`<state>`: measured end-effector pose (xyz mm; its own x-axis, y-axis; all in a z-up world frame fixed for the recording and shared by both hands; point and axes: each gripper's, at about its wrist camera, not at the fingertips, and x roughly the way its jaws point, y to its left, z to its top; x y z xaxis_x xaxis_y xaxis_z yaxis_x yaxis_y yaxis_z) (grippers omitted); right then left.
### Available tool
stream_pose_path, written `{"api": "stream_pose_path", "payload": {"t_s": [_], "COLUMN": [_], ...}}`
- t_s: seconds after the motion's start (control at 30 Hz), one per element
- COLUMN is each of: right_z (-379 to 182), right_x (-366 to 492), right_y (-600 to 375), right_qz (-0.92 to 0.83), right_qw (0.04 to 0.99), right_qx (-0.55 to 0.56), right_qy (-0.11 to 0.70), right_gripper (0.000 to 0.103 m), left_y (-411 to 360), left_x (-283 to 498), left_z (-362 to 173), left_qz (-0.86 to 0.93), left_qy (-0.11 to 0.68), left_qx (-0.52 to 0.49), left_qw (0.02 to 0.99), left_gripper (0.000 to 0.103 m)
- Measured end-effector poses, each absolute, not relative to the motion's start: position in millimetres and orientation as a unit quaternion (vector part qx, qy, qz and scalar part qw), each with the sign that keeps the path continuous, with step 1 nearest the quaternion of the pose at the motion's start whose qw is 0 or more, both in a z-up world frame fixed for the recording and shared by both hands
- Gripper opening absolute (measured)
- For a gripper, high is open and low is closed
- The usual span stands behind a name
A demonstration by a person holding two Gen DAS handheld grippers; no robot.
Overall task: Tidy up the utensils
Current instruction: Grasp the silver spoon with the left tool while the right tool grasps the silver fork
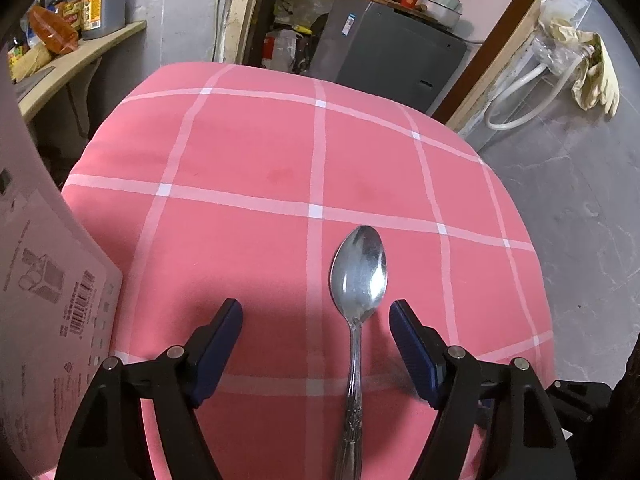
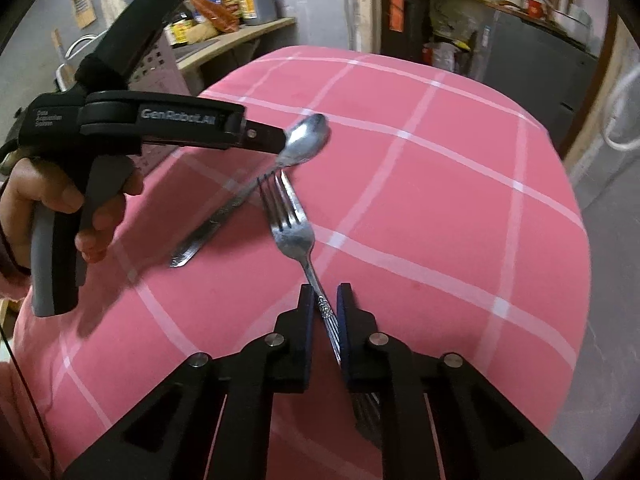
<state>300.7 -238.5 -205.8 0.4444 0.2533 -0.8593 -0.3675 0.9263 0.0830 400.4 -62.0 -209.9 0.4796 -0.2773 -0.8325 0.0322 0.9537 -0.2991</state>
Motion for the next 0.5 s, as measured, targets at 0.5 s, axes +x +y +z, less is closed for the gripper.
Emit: {"api": "stream_pose_path", "payload": {"t_s": [0.5], "right_z": [-208.6], "right_x": [304.9], "right_y": [-271.1], "right_qz": [0.090], "right_qw": [0.859], "right_qx": [0.058], "right_qy": [0.501], "right_gripper": [0.005], "left_y": [-80.2], "left_x": [415.2], "left_z": [-206.7], "left_qz": [-0.117], "left_qy": [0.501], "left_qx": [-0.089], "left_qw": [0.853], "left_gripper": [0.055]}}
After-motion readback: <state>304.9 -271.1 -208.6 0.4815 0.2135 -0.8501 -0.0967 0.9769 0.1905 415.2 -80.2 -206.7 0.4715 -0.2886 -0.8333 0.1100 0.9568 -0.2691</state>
